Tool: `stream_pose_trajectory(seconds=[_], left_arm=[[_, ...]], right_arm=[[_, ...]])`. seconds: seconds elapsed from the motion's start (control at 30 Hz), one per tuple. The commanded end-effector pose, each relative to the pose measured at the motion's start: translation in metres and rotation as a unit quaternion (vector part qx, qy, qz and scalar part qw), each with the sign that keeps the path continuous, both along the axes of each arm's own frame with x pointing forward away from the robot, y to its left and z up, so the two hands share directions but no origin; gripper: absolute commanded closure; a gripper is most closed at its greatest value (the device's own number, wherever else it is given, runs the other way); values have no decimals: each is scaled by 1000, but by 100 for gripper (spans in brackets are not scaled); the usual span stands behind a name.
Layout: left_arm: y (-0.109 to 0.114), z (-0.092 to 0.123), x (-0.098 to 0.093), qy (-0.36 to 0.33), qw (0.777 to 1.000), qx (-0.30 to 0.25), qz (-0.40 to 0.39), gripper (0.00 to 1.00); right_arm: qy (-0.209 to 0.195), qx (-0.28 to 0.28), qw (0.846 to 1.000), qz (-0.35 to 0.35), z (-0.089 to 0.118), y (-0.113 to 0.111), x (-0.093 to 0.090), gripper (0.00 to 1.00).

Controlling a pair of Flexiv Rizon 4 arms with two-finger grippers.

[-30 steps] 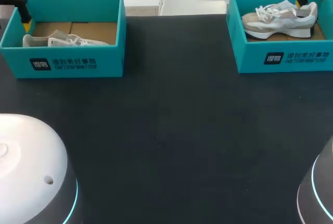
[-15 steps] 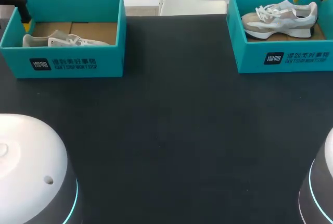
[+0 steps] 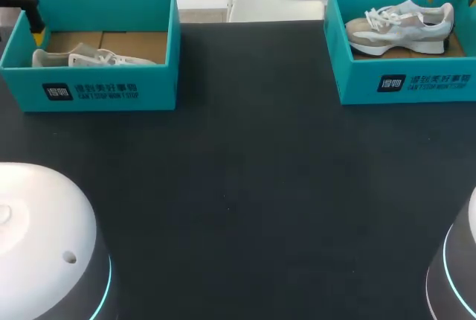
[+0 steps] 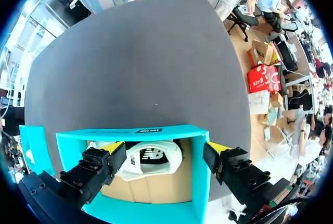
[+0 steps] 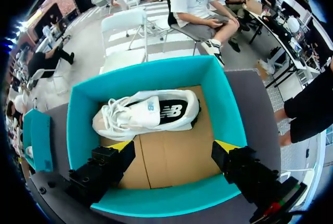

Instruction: Take the shoe out of the shoebox, open the shoe tongue, remove and reinsert the insole, then place the shoe into the shoebox

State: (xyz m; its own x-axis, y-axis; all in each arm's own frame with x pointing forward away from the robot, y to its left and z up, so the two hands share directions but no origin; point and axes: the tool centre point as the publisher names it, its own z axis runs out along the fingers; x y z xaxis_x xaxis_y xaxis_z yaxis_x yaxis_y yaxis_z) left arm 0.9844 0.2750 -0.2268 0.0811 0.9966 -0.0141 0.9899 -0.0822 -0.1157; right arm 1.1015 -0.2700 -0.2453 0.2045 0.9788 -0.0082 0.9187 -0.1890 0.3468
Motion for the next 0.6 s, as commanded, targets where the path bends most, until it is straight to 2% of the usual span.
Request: stream_pose_trajectory(seconds=[0.03,0.17,0.23,0.3,0.33,0.5,0.6], left_arm=[[0,0,-1,-2,1000,0,0,0],[0,0,-1,-2,1000,0,0,0],[0,0,-1,-2,1000,0,0,0],[0,0,-1,-2,1000,0,0,0],[0,0,-1,-2,1000,0,0,0],[0,0,-1,-2,1000,0,0,0],[0,0,-1,-2,1000,0,0,0]], right_arm=[[35,-7,999,-29,-18,-12,48,0],[37,-1,998,-45,-30,-23,61,0],[48,-3,998,-36,-37,-25,67,8],[57,5,998,-35,-44,-26,71,26],[63,3,998,-28,-47,-26,73,31],[85,2,996,-32,-65,-29,82,32],[85,7,995,-53,-70,-35,84,41]])
